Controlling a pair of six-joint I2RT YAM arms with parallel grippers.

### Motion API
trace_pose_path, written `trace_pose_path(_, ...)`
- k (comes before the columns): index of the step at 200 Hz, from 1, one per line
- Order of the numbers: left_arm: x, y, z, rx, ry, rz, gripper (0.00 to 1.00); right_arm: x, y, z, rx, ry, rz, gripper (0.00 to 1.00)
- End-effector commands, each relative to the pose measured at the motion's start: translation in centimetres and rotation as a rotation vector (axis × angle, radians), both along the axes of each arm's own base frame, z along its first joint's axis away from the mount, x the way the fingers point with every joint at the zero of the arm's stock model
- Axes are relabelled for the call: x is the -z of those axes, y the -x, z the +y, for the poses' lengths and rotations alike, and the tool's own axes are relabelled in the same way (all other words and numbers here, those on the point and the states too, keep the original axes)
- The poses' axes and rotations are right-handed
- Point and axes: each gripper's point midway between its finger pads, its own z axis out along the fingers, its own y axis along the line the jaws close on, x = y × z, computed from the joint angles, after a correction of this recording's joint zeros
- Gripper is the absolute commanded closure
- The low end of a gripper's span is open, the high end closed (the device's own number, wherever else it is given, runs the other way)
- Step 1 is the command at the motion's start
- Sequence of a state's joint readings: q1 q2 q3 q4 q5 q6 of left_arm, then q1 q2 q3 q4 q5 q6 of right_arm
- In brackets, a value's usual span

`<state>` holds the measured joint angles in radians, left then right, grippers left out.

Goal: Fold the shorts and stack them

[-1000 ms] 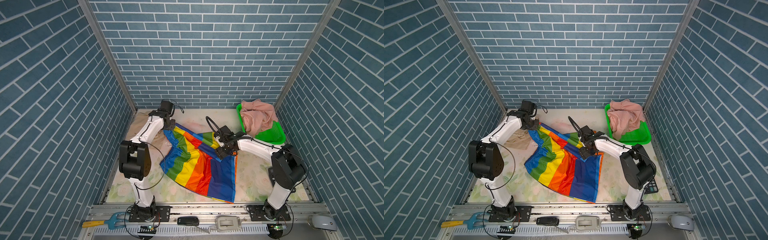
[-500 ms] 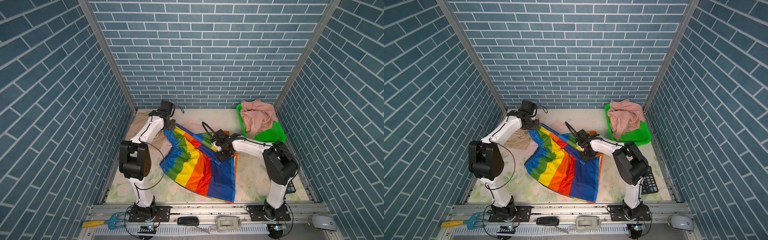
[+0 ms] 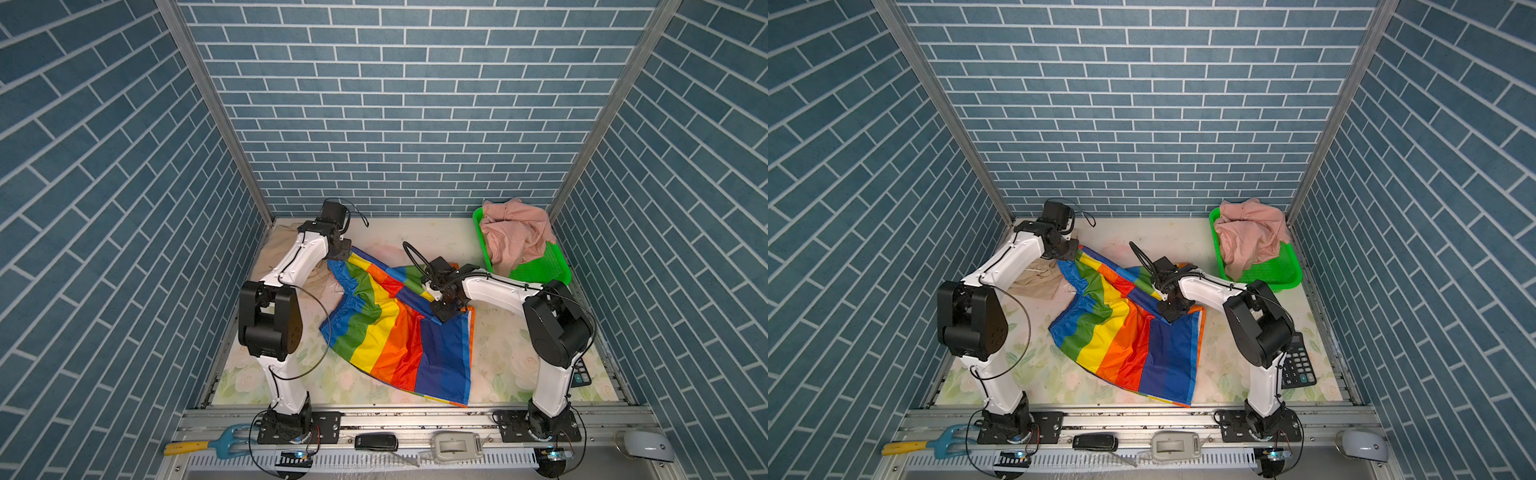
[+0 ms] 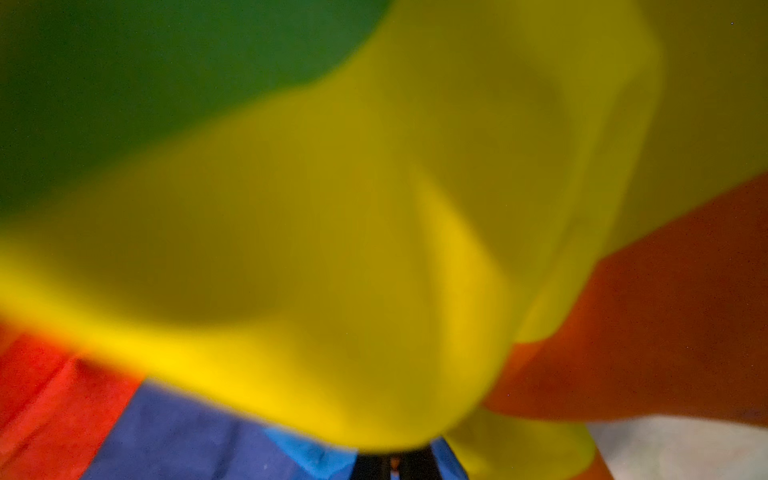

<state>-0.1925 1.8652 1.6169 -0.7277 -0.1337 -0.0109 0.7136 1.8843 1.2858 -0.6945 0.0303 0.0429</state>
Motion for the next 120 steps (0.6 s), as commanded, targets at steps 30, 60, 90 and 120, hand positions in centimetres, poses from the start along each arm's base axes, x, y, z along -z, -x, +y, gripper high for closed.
trace_pose_path(30,-0.7,-0.1,-0.2,0.008,-0.006,0.004,1.00,-5.9,-1.1,-0.1,-0.025,-0.039,-0.116,1.00)
trace_pose_path(60,-1.3,0.0,-0.1,0.007,-0.012,-0.007,1.00,-7.8,-2.0,0.0,-0.013,-0.068,-0.148,1.00)
trace_pose_path(90,-1.5,0.2,-0.1,0.005,-0.009,-0.007,1.00,-6.9,-2.2,0.0,-0.007,-0.066,-0.106,0.94)
trace_pose_path(120,-1.4,0.2,-0.2,0.009,-0.003,-0.007,1.00,-5.3,-2.1,0.7,0.005,-0.088,-0.065,0.85)
